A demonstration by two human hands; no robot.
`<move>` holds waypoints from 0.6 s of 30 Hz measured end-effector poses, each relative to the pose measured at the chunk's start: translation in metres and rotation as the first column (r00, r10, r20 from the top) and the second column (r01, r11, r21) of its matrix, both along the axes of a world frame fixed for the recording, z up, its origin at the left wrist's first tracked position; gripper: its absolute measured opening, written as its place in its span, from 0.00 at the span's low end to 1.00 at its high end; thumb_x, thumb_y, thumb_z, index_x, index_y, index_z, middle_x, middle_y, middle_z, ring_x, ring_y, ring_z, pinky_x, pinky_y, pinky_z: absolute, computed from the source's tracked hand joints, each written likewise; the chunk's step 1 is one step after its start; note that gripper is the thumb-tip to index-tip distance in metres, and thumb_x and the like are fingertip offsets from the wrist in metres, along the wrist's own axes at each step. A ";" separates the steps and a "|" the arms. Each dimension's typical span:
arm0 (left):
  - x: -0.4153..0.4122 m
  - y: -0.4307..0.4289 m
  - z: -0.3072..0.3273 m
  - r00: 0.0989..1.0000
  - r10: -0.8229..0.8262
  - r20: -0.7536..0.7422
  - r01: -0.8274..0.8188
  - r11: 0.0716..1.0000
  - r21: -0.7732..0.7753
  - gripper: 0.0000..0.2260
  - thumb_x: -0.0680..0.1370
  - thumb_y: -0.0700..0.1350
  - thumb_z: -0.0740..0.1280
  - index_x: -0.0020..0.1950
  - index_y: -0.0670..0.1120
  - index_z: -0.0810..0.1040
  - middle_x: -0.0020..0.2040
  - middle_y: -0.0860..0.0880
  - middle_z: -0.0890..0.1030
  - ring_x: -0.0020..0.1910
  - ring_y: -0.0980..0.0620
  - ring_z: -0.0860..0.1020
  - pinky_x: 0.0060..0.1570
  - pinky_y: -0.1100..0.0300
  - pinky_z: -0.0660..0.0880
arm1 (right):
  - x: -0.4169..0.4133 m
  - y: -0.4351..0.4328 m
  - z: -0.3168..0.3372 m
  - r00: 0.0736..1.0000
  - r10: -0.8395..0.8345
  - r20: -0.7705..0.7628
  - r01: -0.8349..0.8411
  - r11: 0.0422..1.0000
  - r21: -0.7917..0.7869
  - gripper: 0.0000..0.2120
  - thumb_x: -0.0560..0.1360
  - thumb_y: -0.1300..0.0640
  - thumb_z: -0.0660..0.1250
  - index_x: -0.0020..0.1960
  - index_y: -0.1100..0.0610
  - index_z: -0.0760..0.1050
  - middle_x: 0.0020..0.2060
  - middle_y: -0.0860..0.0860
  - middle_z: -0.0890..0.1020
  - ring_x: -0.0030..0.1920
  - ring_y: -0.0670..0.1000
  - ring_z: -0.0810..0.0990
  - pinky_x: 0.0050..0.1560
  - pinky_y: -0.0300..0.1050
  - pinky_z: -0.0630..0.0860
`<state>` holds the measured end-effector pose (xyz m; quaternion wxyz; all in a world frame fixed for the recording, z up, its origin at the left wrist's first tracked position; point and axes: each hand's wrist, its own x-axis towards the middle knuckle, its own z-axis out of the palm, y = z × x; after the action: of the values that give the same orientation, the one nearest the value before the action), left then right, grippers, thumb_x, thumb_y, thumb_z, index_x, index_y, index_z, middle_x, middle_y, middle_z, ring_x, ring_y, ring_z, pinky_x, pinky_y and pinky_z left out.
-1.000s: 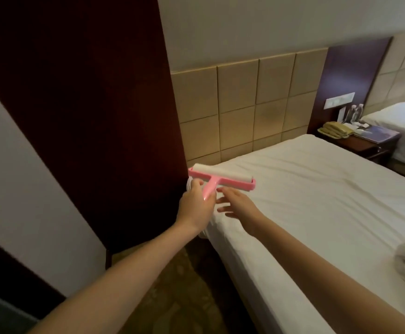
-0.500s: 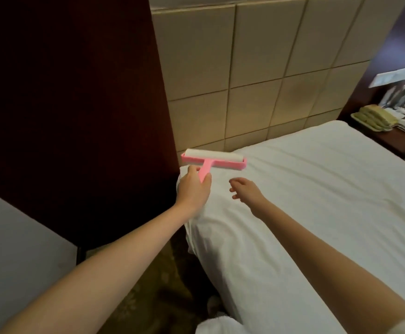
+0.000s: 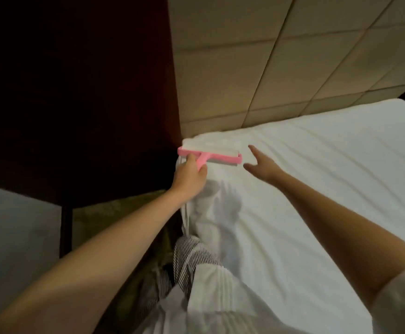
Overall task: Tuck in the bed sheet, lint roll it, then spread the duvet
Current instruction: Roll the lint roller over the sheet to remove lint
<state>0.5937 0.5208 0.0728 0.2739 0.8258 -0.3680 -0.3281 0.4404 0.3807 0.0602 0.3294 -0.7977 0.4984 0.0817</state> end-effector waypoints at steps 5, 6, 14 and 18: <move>0.006 -0.040 -0.059 0.990 0.132 -0.049 -0.131 0.991 0.012 0.12 0.81 0.45 0.58 0.63 0.43 0.65 0.49 0.42 0.77 0.42 0.42 0.80 0.39 0.47 0.80 | 0.027 -0.044 -0.051 0.945 0.177 -0.274 -0.197 0.979 -0.046 0.42 0.76 0.43 0.62 0.77 0.52 0.37 0.77 0.53 0.42 0.76 0.55 0.42 0.74 0.56 0.45; 0.005 -0.049 -0.074 0.989 0.144 -0.046 -0.144 0.990 0.002 0.12 0.80 0.44 0.59 0.62 0.43 0.66 0.50 0.41 0.77 0.44 0.41 0.79 0.42 0.46 0.80 | 0.028 -0.054 -0.063 0.928 0.207 -0.309 -0.231 0.972 -0.044 0.44 0.76 0.41 0.63 0.77 0.52 0.36 0.76 0.53 0.40 0.76 0.55 0.40 0.74 0.56 0.42; -0.037 -0.095 -0.194 0.963 0.251 0.102 -0.247 0.968 -0.052 0.19 0.80 0.42 0.58 0.71 0.47 0.66 0.49 0.40 0.79 0.50 0.41 0.78 0.45 0.54 0.72 | 0.029 -0.147 -0.177 0.723 0.451 -0.523 -0.528 0.849 0.001 0.56 0.66 0.26 0.60 0.76 0.52 0.32 0.75 0.53 0.35 0.75 0.58 0.34 0.73 0.58 0.36; -0.022 -0.139 -0.221 0.910 0.363 0.198 -0.350 0.931 -0.099 0.21 0.78 0.41 0.58 0.72 0.48 0.67 0.49 0.38 0.80 0.50 0.39 0.77 0.46 0.51 0.72 | 0.026 -0.162 -0.242 0.684 0.555 -0.473 -0.601 0.797 0.065 0.57 0.64 0.24 0.59 0.74 0.49 0.27 0.74 0.52 0.31 0.73 0.59 0.30 0.72 0.59 0.34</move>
<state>0.5714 0.3816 -0.1481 0.3131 0.9007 -0.2480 -0.1707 0.4662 0.2183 -0.1823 0.1177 -0.8841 0.2889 0.3480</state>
